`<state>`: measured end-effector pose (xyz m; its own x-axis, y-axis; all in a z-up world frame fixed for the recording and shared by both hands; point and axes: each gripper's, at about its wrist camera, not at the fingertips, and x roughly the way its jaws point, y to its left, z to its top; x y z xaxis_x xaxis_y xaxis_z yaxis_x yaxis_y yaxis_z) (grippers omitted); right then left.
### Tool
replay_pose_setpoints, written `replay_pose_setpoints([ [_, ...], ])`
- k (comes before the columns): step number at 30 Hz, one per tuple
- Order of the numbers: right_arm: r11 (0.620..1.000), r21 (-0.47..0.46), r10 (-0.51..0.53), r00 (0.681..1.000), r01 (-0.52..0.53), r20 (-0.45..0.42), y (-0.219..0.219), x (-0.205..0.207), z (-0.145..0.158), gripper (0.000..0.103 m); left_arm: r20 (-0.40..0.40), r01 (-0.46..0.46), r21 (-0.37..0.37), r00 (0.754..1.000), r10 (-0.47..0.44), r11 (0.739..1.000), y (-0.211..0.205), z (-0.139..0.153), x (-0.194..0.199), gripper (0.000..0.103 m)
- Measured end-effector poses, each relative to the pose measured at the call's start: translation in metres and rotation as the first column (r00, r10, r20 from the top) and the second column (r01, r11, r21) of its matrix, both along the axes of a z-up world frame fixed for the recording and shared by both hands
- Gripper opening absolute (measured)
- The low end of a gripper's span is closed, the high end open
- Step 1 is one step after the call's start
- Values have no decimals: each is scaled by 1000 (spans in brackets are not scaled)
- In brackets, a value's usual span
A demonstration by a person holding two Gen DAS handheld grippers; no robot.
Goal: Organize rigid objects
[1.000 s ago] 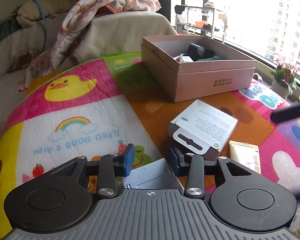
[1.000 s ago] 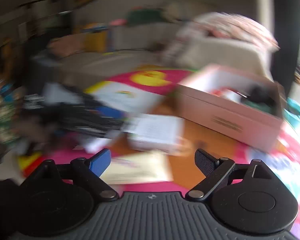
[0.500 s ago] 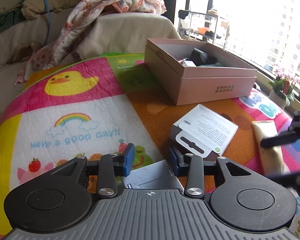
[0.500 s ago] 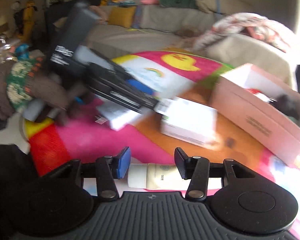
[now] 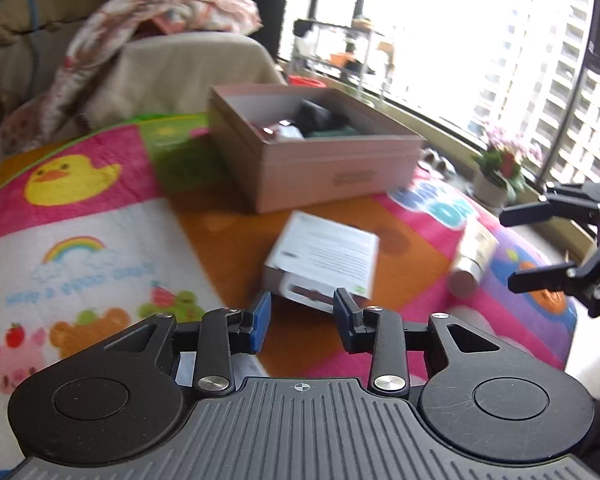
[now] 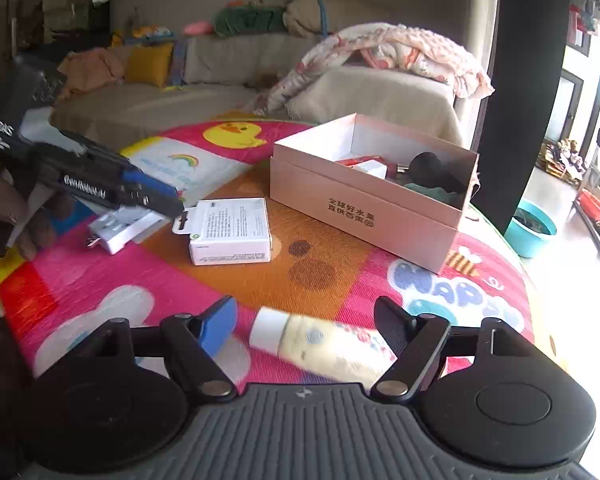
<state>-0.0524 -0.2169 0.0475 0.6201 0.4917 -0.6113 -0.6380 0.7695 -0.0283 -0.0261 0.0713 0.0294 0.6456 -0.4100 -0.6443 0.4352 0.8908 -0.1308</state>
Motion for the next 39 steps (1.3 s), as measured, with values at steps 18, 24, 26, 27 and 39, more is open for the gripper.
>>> replay_pose_setpoints([
  [18,984,130,-86,969,119,-233,0,70,-30,79,-36,180,122,984,-177,976,-81,-16,-16,51],
  [24,968,162,-160,967,193,-199,5,79,-37,80,-25,181,115,984,-179,977,-83,-17,-21,62],
  [26,955,183,-196,960,234,-202,-2,80,-36,81,-38,212,94,977,-209,973,-86,-18,-21,82],
  [27,946,199,-213,954,256,-213,-7,81,-36,81,-39,226,101,974,-223,969,-90,-18,-22,84],
  [39,923,263,-217,944,282,-250,-15,87,-39,82,126,-25,116,992,11,993,-52,11,15,80],
])
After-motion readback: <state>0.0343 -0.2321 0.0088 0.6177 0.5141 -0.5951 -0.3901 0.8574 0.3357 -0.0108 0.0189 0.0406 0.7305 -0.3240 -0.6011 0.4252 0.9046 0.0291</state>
